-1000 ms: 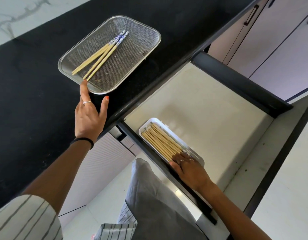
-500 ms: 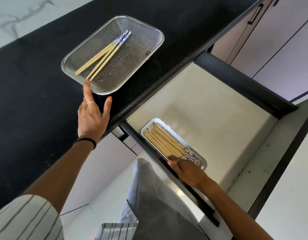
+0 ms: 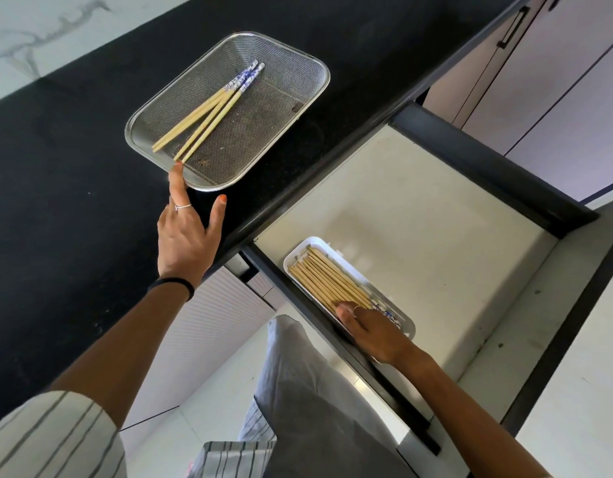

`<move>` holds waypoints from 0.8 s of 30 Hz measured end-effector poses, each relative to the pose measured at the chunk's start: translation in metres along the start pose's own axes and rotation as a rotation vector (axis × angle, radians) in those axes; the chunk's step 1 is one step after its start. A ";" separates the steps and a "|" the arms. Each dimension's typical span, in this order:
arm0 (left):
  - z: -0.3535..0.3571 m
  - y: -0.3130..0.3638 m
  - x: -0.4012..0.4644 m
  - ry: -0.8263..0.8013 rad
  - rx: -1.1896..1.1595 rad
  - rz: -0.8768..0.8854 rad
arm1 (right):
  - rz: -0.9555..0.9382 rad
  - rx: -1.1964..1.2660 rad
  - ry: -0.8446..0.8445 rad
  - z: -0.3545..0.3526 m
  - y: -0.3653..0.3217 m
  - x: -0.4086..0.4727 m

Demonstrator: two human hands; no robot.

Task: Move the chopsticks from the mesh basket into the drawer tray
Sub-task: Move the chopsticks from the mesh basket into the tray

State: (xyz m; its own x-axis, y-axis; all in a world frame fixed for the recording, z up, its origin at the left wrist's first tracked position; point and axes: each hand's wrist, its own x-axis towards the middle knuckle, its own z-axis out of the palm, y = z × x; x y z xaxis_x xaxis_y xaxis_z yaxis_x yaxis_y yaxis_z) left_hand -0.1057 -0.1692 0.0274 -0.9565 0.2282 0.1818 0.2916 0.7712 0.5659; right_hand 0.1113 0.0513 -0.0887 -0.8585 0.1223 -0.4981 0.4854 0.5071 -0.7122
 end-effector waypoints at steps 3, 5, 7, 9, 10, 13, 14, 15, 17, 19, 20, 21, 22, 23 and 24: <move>0.000 0.001 -0.001 -0.002 0.014 -0.005 | 0.017 -0.026 0.020 0.001 -0.002 0.000; 0.000 0.001 -0.001 -0.002 0.024 -0.016 | 0.013 -0.019 0.017 0.001 -0.004 0.001; -0.001 0.001 -0.001 -0.003 0.027 -0.021 | 0.022 -0.021 0.029 0.001 -0.005 0.004; -0.001 0.002 -0.001 -0.004 0.033 -0.019 | 0.040 -0.022 0.051 0.001 -0.005 0.007; -0.001 0.002 -0.001 -0.003 0.036 -0.015 | 0.038 -0.029 0.056 0.002 -0.006 0.008; -0.001 0.003 -0.002 0.007 0.029 0.001 | 0.018 -0.075 0.048 0.002 -0.008 0.007; -0.001 0.003 -0.002 0.007 0.028 0.002 | 0.013 -0.093 0.047 0.002 -0.008 0.005; -0.001 0.003 -0.002 0.006 0.030 0.002 | 0.003 -0.120 0.051 0.002 -0.009 0.004; -0.001 0.003 -0.002 0.006 0.033 -0.005 | -0.005 -0.185 0.063 0.002 -0.009 0.004; -0.001 0.003 -0.002 0.003 0.031 -0.013 | 0.018 -0.215 0.020 0.000 -0.008 0.005; -0.001 0.004 -0.002 0.002 0.032 -0.015 | 0.033 -0.200 0.003 0.000 -0.006 0.005; -0.001 0.004 -0.002 0.003 0.035 -0.015 | 0.035 -0.173 0.010 0.000 -0.004 0.004; -0.002 0.005 -0.002 0.004 0.039 -0.018 | 0.024 -0.143 0.047 0.003 -0.002 0.003; -0.002 0.005 -0.002 0.004 0.042 -0.023 | 0.010 -0.111 0.105 0.005 0.000 0.003; -0.002 0.006 -0.002 0.005 0.045 -0.027 | -0.004 -0.084 0.167 0.008 0.001 0.003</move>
State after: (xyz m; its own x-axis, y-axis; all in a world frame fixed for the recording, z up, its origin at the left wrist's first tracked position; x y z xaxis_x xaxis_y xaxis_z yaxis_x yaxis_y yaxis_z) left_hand -0.1019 -0.1666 0.0317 -0.9640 0.2036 0.1710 0.2643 0.8031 0.5340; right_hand 0.1105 0.0453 -0.0957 -0.8792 0.2563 -0.4016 0.4726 0.5762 -0.6668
